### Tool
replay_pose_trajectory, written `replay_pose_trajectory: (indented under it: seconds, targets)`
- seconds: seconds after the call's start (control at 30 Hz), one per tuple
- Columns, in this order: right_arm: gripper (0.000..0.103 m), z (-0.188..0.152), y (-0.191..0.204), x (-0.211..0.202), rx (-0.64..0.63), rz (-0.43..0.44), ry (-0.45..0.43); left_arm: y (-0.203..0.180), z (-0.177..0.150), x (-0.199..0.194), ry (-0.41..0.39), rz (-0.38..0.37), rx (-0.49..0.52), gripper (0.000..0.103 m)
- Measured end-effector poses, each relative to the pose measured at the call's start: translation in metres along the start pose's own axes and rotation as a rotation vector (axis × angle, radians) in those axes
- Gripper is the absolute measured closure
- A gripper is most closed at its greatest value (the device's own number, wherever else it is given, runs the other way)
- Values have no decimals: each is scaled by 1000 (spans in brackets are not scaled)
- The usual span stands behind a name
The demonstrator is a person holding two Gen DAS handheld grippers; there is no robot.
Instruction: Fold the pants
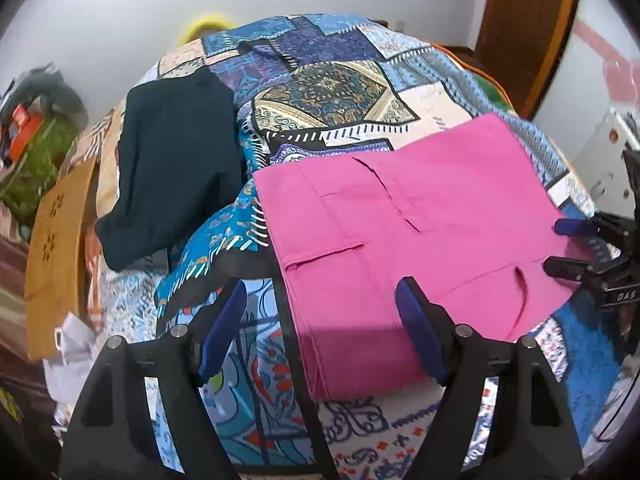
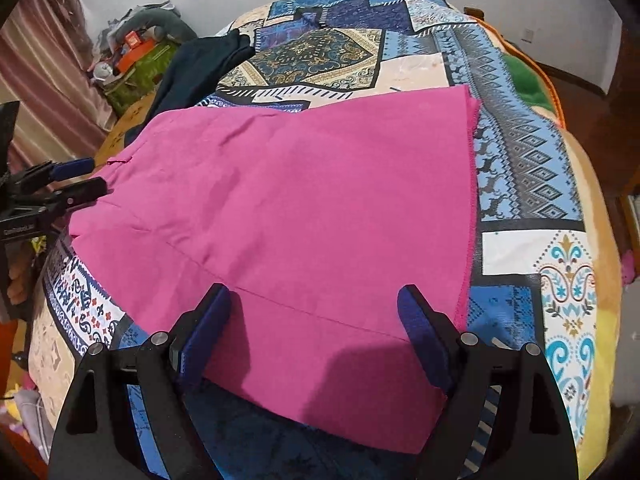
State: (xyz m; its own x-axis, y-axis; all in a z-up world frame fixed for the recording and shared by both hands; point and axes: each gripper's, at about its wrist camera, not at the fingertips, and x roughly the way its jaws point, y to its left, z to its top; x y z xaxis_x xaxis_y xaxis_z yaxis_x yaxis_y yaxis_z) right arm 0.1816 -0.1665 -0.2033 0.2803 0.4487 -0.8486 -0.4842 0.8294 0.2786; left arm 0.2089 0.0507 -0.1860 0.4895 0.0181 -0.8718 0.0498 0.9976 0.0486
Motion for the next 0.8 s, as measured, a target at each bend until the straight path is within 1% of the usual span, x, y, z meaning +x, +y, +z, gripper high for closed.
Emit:
replay_pose_trajectory:
  seconds: [0.07, 0.13, 0.2, 0.27, 0.3, 0.4, 0.47, 0.57, 0.67, 0.8]
  targets:
    - [20, 2, 2, -5, -4, -10, -14, 4, -1, -9, -18, -6, -47, 26]
    - [20, 6, 5, -14, -4, -14, -52, 6, -1, -18, -42, -4, -86, 26]
    - [20, 12, 9, -26, 2, -2, -105, 9, -1, -26, -63, -18, -131, 26]
    - [20, 17, 15, -36, 14, 24, -154, 13, -2, -31, -70, -61, -197, 26]
    - [20, 18, 18, -39, 16, 35, -174, 16, -4, -32, -67, -97, -239, 26]
    - [20, 22, 31, -38, 8, 52, -213, 20, -9, -31, -42, -166, -321, 26]
    - [20, 24, 38, -29, -8, 41, -208, 19, -14, -28, -15, -197, -351, 26]
    - [20, 22, 48, -8, -49, 20, -164, 16, -24, -26, 17, -214, -368, 26]
    - [20, 16, 52, 6, -69, 15, -116, 18, -34, -24, 49, -250, -402, 26]
    - [20, 10, 55, 4, -100, 5, -120, 20, -38, -23, 74, -338, -422, 26]
